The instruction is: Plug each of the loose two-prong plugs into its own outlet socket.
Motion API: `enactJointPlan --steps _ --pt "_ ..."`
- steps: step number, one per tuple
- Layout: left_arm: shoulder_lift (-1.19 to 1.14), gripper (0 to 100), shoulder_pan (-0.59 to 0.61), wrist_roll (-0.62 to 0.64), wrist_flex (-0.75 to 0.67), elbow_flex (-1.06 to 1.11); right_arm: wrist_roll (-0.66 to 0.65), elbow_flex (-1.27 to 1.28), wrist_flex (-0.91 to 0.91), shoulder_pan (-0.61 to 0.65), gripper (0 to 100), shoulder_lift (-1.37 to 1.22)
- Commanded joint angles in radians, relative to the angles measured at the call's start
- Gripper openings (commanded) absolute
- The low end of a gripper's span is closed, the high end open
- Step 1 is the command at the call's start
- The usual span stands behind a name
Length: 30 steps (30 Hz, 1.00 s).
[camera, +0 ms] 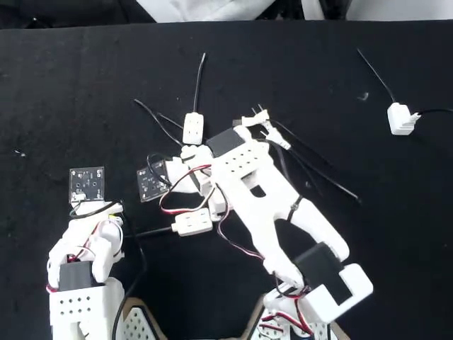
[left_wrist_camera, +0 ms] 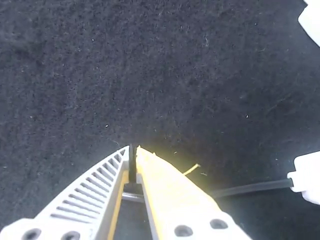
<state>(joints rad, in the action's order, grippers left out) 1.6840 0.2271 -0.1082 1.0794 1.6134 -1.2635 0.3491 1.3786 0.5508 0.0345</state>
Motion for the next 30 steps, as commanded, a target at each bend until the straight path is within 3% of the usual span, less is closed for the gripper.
enactJointPlan --steps 1,6,11,24,30 --pt "0.006 3 -0.008 -0.012 0.002 -0.012 -0.006 -0.013 -0.011 -0.002 1.1 0.010" --pt "0.006 3 -0.008 -0.012 0.002 -0.012 -0.003 -0.025 -0.009 0.026 1.1 0.002" --pt "0.006 3 -0.008 -0.012 0.002 -0.012 0.087 -0.024 -0.078 0.084 1.1 0.001" --pt "0.006 3 -0.008 -0.012 0.002 -0.012 0.106 -0.030 -0.094 0.086 1.1 0.013" --pt "0.006 3 0.001 -0.012 0.003 -0.015 0.107 -0.159 0.063 0.147 1.1 0.082"
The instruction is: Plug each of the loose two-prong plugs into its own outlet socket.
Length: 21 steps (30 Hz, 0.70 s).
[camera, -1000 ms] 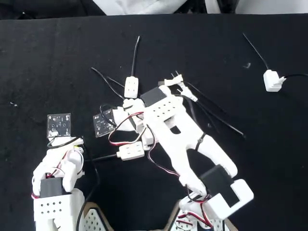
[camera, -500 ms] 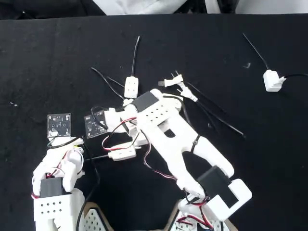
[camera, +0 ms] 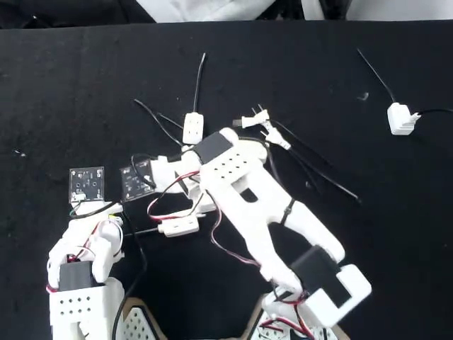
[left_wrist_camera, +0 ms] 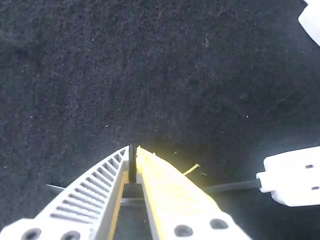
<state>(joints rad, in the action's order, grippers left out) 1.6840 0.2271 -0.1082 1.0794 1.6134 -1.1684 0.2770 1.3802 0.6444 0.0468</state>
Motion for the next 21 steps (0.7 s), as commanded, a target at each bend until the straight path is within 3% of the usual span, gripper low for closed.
enactJointPlan --steps 1,4,15,21 --pt "0.006 3 0.012 -0.012 0.003 -0.018 0.018 -0.091 0.068 0.077 1.1 0.070" --pt "0.006 3 0.085 -0.011 0.003 -0.030 0.083 -0.091 0.018 0.130 1.1 0.039" --pt "0.002 3 0.122 -0.011 0.008 -0.031 0.084 -0.151 -0.009 0.150 1.1 -0.125" --pt "0.008 3 0.222 -0.011 0.037 -0.056 0.083 -0.151 -0.012 0.150 1.1 -0.140"
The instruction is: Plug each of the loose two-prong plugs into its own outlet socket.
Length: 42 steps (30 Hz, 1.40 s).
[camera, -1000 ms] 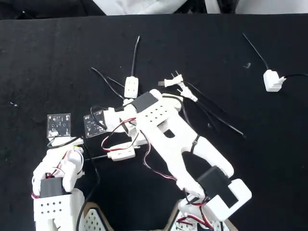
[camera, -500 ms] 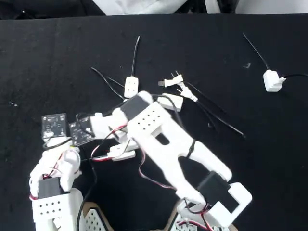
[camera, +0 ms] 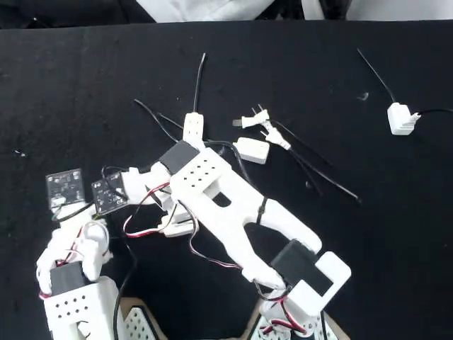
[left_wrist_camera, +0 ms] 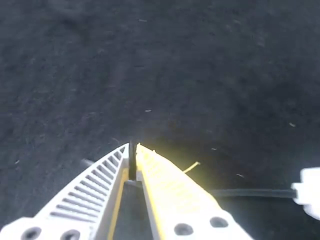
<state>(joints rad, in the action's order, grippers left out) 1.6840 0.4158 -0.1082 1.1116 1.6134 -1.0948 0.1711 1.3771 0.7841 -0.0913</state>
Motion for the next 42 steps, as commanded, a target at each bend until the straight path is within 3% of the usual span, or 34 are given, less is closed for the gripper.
enactJointPlan --steps 1,42 --pt "0.008 3 0.031 -0.011 0.005 -0.054 0.009 -0.045 -0.008 0.011 1.1 -0.005" --pt "0.008 3 0.033 -0.011 0.005 -0.053 0.060 -0.051 -0.068 0.173 1.1 -0.008"
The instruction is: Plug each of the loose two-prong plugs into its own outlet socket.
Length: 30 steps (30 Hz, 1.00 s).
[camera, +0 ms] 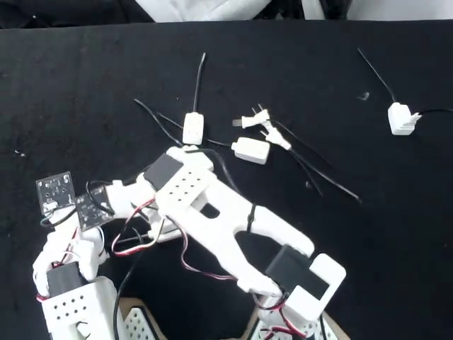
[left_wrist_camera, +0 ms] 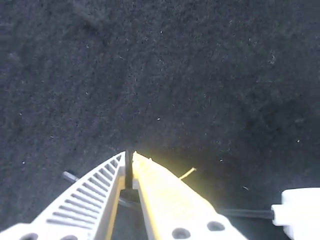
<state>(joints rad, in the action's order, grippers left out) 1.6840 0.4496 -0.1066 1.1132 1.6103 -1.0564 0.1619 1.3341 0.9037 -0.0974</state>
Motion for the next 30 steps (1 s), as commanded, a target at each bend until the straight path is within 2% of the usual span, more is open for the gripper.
enactJointPlan --steps 1,18,24,30 --pt "0.008 3 -0.002 -0.012 0.002 -0.050 0.040 -0.042 -0.032 0.054 1.1 -0.002" --pt "0.008 3 -0.004 -0.012 0.005 -0.056 0.061 -0.047 -0.023 0.055 1.1 0.007" --pt "0.000 3 -0.156 -0.054 0.002 -0.048 0.061 -0.131 0.086 -0.008 1.1 0.033" --pt "-0.002 3 -0.176 -0.040 -0.002 -0.050 0.084 -0.050 0.094 -0.081 1.1 0.236"
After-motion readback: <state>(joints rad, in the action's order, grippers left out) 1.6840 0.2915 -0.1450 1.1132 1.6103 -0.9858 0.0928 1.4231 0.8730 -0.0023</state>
